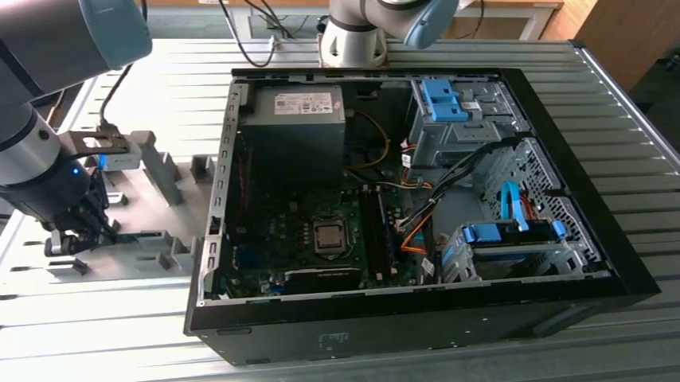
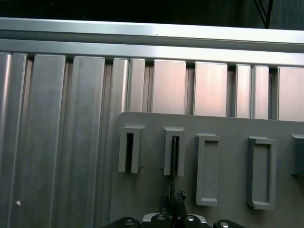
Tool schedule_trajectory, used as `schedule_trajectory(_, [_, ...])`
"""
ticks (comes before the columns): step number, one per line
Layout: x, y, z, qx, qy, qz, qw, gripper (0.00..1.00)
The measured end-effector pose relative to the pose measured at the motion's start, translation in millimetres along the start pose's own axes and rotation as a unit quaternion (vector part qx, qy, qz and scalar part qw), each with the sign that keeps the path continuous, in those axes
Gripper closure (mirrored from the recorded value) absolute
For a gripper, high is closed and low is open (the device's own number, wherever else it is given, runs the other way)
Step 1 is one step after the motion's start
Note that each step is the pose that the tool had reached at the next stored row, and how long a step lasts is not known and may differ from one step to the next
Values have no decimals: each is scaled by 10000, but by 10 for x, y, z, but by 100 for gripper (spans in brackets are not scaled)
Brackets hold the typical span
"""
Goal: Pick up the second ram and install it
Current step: 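Pick up the second ram and move it above second insertion slot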
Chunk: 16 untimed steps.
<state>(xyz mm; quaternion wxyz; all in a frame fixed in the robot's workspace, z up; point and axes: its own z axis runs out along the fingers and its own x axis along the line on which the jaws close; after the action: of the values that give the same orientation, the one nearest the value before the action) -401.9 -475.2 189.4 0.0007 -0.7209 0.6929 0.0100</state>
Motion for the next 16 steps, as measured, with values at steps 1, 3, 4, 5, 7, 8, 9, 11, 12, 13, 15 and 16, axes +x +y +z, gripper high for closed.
schedule_trajectory(1, [-1, 0, 0, 0, 0, 0, 10000, 86])
schedule_trajectory(3, [-2, 0, 0, 0, 0, 0, 10000, 86])
schedule_trajectory(4, [-2, 0, 0, 0, 0, 0, 10000, 86])
schedule_trajectory(5, [-2, 0, 0, 0, 0, 0, 10000, 86])
schedule_trajectory(7, [-2, 0, 0, 0, 0, 29, 10000, 86])
schedule_trajectory(8, [-2, 0, 0, 1, -1, 48, 10000, 86])
schedule_trajectory(9, [-2, 0, 0, 1, -1, 63, 10000, 86])
schedule_trajectory(11, [-2, 0, 0, 1, -1, 64, 10000, 86])
schedule_trajectory(12, [-2, 0, 0, 1, -1, 65, 10000, 86])
schedule_trajectory(13, [-2, 0, 0, 1, -1, 65, 10000, 86])
schedule_trajectory(15, [-2, 0, -7, 2, -1, 65, 10000, 86])
schedule_trajectory(16, [-2, 0, -14, 1, -1, 65, 10000, 86])
